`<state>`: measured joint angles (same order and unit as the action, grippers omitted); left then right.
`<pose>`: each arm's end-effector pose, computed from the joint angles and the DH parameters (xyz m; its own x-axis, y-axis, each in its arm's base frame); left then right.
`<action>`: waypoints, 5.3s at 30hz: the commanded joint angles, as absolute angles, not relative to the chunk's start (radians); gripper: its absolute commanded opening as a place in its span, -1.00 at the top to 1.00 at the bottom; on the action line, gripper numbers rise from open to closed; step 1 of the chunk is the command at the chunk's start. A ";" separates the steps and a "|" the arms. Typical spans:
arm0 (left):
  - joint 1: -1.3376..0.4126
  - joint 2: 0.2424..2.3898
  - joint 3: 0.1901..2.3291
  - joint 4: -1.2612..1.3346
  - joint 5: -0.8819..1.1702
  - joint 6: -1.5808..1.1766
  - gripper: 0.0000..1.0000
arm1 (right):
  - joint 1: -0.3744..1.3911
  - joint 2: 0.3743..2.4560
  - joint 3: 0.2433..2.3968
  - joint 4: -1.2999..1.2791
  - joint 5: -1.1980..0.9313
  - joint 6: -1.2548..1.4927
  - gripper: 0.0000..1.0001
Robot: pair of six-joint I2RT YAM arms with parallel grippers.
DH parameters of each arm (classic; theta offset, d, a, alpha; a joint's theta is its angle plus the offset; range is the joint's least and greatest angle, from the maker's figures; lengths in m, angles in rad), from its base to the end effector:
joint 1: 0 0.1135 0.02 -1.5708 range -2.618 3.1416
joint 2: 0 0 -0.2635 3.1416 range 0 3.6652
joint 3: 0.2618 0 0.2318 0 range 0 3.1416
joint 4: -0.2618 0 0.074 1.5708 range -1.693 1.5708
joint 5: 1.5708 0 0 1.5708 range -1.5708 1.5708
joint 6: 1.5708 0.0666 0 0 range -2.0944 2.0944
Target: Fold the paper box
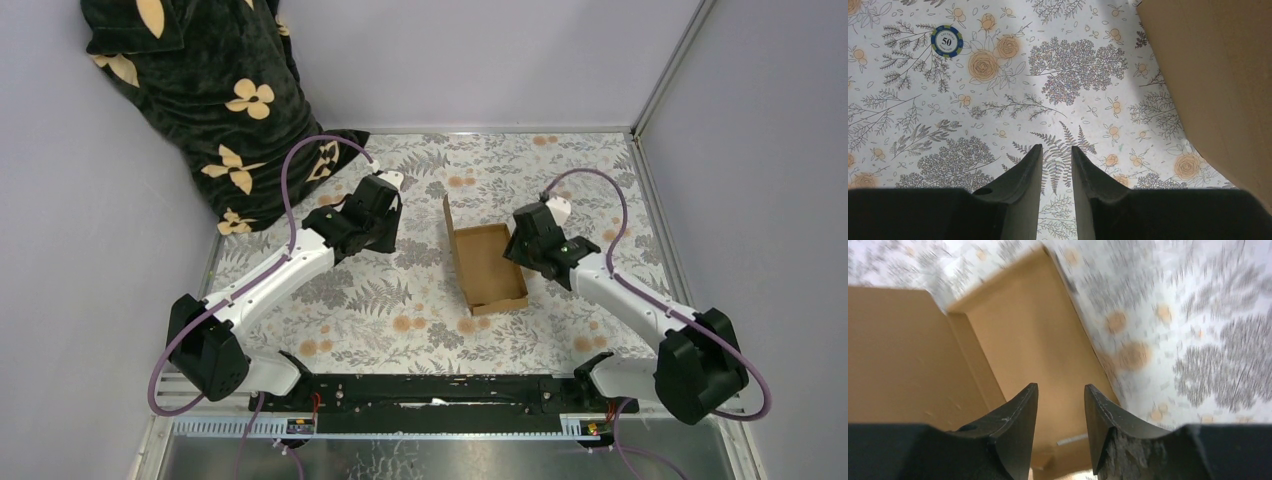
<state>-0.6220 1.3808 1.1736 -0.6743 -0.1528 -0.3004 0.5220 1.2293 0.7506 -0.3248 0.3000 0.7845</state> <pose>0.2421 -0.1611 0.2770 -0.7462 0.1751 -0.6423 0.2894 0.9542 -0.0760 0.2297 0.1094 0.2128 -0.6525 0.4033 -0.6416 0.2295 0.9120 0.3399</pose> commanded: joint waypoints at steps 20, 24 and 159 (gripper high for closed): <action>-0.627 1.404 1.181 -0.693 -0.147 -0.276 0.32 | 0.481 1.624 1.074 -0.060 0.050 -0.211 0.07; -0.627 1.415 1.186 -0.694 -0.146 -0.276 0.32 | 0.475 1.689 1.099 -0.048 0.011 -0.233 0.07; -0.545 1.275 1.101 -0.659 -0.133 -0.285 0.22 | 0.689 1.595 0.811 0.230 0.036 -0.107 -0.31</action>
